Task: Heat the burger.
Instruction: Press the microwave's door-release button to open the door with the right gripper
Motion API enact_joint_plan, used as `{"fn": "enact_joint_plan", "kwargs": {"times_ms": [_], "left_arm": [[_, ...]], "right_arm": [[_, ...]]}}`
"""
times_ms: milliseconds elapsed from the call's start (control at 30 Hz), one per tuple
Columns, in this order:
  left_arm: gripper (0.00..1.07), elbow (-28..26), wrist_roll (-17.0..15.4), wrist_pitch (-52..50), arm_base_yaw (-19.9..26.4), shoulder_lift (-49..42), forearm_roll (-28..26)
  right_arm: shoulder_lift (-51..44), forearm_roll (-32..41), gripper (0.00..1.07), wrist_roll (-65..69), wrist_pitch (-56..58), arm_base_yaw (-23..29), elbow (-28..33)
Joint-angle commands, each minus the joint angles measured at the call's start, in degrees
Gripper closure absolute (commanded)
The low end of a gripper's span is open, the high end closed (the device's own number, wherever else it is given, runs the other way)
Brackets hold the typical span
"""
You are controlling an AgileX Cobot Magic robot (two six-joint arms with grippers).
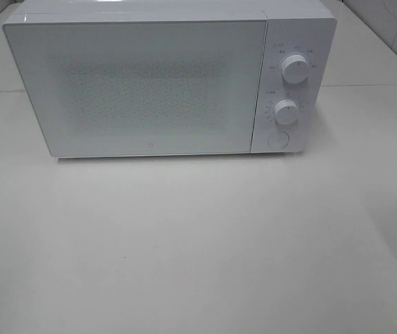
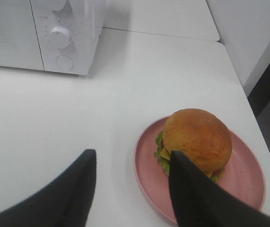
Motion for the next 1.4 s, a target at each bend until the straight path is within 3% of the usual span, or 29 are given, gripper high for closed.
{"fn": "enact_joint_plan", "kwargs": {"times_ms": [33,900,1233,1333,1400], "left_arm": [[0.07,0.17,-0.11,-0.46,-0.46,-1.09,-0.74],[0.07,0.17,-0.11,-0.46,-0.46,-1.09,-0.74],[0.07,0.17,-0.11,-0.46,-0.46,-1.09,-0.74],[0.07,0.17,-0.06,-0.46,-0.46,-1.09,-0.74],[0.07,0.17,-0.06,-0.46,-0.46,-1.09,-0.74]], "right_arm": [[-1.49,-0.17,0.58,-0.17,-0.34,-0.34,0.11],[-1.43,-0.23,0.58,-0.80,-1.55,-0.34,-0.69],[13.41,-1.55,0.58,-6.25,-29.62,-0.34,-2.35],[22.46,-5.56,0.58,-7.16,-45.78,-0.34,-0.34],[23.95,-5.96,0.58,-7.10,-49.10,-0.34,0.34]]}}
